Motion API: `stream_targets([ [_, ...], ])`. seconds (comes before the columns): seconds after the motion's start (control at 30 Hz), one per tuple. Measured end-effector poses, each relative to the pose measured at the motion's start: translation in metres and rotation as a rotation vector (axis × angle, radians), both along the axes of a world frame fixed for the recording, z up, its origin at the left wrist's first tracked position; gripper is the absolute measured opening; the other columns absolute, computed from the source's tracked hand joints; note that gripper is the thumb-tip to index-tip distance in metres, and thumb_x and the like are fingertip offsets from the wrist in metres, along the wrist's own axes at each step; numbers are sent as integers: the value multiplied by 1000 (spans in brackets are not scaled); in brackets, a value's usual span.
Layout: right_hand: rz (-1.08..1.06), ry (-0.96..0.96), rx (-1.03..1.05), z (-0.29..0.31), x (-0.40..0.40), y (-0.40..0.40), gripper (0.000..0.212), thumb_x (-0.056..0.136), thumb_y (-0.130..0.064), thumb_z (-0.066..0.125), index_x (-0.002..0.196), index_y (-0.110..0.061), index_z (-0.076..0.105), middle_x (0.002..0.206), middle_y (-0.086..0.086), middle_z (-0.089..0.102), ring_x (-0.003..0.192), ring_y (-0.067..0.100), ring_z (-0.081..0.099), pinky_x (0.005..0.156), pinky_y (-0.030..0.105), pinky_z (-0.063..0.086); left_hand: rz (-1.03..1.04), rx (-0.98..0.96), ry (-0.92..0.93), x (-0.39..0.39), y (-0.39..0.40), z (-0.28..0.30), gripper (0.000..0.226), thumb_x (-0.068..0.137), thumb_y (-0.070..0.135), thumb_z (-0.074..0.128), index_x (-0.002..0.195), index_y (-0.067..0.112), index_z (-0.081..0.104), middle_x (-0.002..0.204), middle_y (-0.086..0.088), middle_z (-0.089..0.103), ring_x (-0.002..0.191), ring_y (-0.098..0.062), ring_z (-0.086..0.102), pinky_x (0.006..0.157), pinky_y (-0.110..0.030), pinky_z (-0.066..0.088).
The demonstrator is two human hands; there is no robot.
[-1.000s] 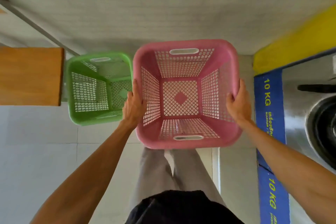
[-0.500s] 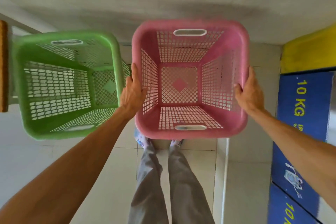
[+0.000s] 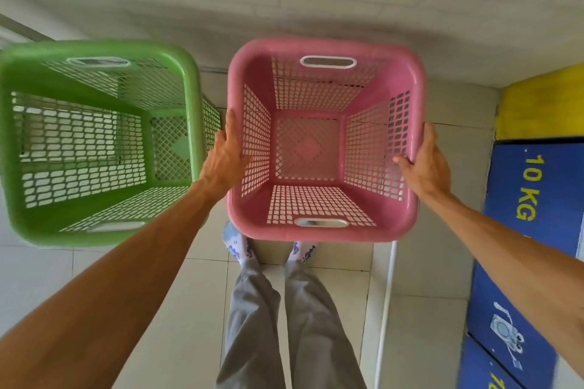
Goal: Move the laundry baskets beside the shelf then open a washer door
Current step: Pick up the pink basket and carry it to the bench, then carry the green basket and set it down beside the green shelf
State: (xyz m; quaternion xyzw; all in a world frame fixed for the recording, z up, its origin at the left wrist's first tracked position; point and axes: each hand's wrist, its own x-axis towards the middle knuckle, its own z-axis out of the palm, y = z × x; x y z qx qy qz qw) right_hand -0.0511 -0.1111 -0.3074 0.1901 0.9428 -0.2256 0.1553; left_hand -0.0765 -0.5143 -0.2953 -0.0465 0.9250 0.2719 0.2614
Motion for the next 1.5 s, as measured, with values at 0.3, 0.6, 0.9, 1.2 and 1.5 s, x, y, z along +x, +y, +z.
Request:
stream_targets([
  [0.3, 15, -75, 15, -3, -2, -4, 82, 84, -21, 78, 146, -15, 25, 121, 13, 66, 84, 35, 73, 61, 37, 58, -13, -8, -83, -5, -5, -4, 108, 90, 14, 69, 156, 18, -16, 128, -27, 51, 97, -40, 65, 82, -57, 57],
  [0.6, 234, 70, 231, 34, -17, -37, 81, 84, -35, 75, 146, -5, 32, 133, 22, 48, 113, 36, 55, 87, 51, 54, -2, -79, -10, 5, -14, 22, 80, 100, 28, 51, 157, 11, -3, 134, -25, 47, 103, -40, 61, 78, -50, 56],
  [0.9, 424, 99, 171, 118, -28, -139, 69, 92, -39, 66, 146, -5, 41, 136, 18, 50, 118, 31, 56, 93, 38, 51, -89, -115, 75, 42, -74, 98, 86, 87, 32, 71, 153, 19, 17, 137, -20, 43, 109, -34, 60, 82, -49, 59],
  [1.2, 464, -10, 59, 164, -14, -264, 67, 94, -40, 62, 148, -10, 36, 137, 14, 46, 105, 28, 65, 72, 39, 60, 141, -170, 65, 93, -209, 138, 78, 85, 22, 75, 149, 9, 33, 137, -26, 43, 116, -40, 55, 84, -53, 57],
  [1.5, 478, -22, 66, 145, -24, -388, 65, 92, -39, 64, 144, -12, 36, 133, 15, 48, 104, 37, 66, 74, 46, 58, 240, -203, 21, 97, -336, 128, 80, 83, 18, 74, 150, 6, 32, 143, -26, 41, 120, -43, 50, 89, -55, 52],
])
